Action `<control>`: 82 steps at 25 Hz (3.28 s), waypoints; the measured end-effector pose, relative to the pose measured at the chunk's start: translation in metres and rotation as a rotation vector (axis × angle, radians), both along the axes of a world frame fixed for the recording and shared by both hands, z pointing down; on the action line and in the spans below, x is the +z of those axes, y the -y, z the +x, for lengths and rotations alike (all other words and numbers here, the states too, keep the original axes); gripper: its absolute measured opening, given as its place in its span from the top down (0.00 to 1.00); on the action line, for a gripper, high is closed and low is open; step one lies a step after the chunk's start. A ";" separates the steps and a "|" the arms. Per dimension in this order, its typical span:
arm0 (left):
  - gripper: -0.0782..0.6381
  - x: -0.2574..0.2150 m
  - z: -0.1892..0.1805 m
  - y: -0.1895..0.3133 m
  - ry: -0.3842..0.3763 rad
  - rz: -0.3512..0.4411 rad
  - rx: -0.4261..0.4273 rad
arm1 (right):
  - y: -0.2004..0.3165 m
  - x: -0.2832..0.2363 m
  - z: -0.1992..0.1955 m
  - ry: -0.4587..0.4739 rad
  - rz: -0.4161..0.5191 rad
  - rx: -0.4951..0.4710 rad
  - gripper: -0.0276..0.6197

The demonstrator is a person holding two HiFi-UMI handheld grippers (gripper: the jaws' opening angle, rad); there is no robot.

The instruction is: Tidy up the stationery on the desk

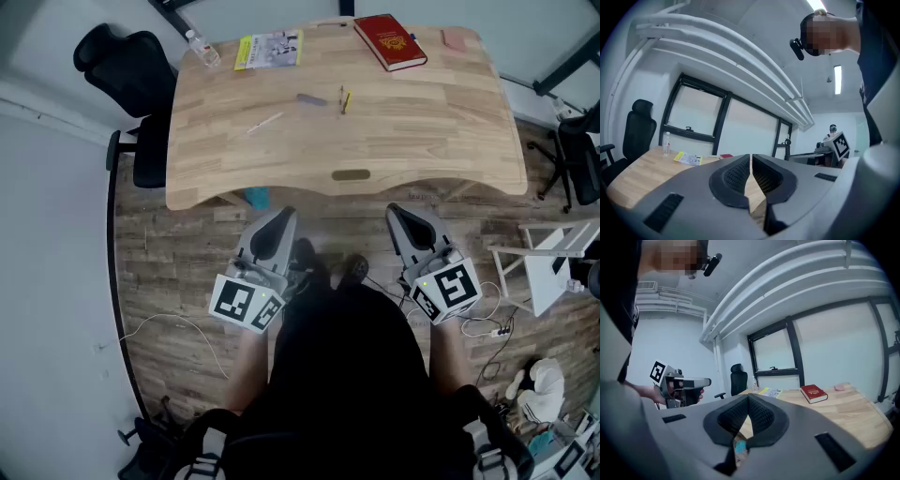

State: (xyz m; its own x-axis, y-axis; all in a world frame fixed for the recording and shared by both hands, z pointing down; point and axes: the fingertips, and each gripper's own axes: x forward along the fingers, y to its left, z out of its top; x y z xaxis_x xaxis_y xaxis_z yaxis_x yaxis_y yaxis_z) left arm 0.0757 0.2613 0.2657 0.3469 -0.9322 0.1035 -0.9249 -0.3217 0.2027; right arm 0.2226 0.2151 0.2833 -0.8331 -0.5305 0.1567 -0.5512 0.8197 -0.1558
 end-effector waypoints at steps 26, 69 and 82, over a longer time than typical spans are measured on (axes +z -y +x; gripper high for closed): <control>0.83 0.009 0.015 0.026 0.014 -0.016 -0.004 | 0.030 0.011 0.024 0.095 -0.111 0.055 0.93; 0.83 0.154 -0.217 0.285 0.053 -0.312 0.025 | 0.240 0.041 -0.170 0.011 -0.242 0.128 0.93; 0.63 0.269 -0.227 0.305 0.240 -0.520 0.123 | 0.242 0.072 -0.174 -0.060 -0.316 0.134 0.93</control>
State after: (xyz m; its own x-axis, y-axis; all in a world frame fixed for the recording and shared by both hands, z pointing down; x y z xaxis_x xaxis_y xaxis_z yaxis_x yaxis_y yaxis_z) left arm -0.1514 -0.0436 0.5349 0.3593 -0.6922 0.6259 -0.9267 -0.3437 0.1519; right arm 0.0482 -0.0271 0.3555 -0.7434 -0.5521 0.3774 -0.6668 0.6559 -0.3539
